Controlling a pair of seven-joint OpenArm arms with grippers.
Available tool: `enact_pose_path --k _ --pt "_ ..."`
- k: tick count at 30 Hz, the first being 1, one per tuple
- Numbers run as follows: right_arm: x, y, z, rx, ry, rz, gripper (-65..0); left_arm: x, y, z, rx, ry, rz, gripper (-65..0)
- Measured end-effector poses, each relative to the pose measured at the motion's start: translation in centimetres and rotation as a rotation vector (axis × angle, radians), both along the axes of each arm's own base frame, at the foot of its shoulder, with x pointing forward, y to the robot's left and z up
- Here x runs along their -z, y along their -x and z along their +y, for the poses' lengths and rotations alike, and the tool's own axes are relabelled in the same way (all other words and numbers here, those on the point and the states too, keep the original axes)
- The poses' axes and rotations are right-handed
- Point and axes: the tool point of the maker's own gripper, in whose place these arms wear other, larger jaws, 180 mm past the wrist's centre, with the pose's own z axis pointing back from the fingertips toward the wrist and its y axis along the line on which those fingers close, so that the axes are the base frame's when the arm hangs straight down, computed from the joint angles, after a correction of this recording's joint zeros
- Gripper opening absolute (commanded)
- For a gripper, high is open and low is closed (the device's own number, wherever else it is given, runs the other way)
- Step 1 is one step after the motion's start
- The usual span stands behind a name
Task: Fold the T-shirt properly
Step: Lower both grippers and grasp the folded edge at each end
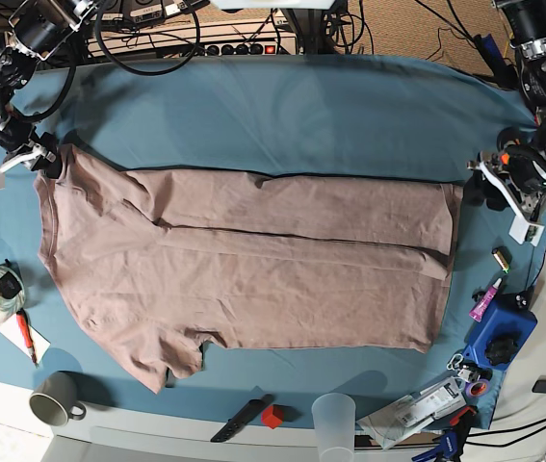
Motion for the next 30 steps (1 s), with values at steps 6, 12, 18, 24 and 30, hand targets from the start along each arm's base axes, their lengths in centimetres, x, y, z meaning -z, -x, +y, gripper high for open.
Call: enact_pose_path --k 6,12,18,24,30 --pt "0.0 0.0 0.0 -0.002 -0.001 0.003 -46.1 0.4 -0.3 -1.0 -0.017 0.022 -0.020 -35.6" --pt "0.0 0.1 0.0 -0.003 -0.001 0.006 -46.1 2.7 -0.3 -1.7 -0.066 0.038 0.003 -35.6" --pt "0.2 0.3 0.3 -0.013 -0.009 0.018 -46.1 2.6 -0.9 -2.0 -0.080 0.043 -0.002 -35.6" --pt "0.2 0.3 0.4 -0.017 -0.015 0.020 -46.1 5.0 -1.6 -2.2 -0.124 0.128 0.045 -35.6" --pt "0.1 0.3 0.4 -0.017 -0.018 0.017 -46.1 5.1 -1.7 -3.7 -0.091 0.224 0.089 -43.2"
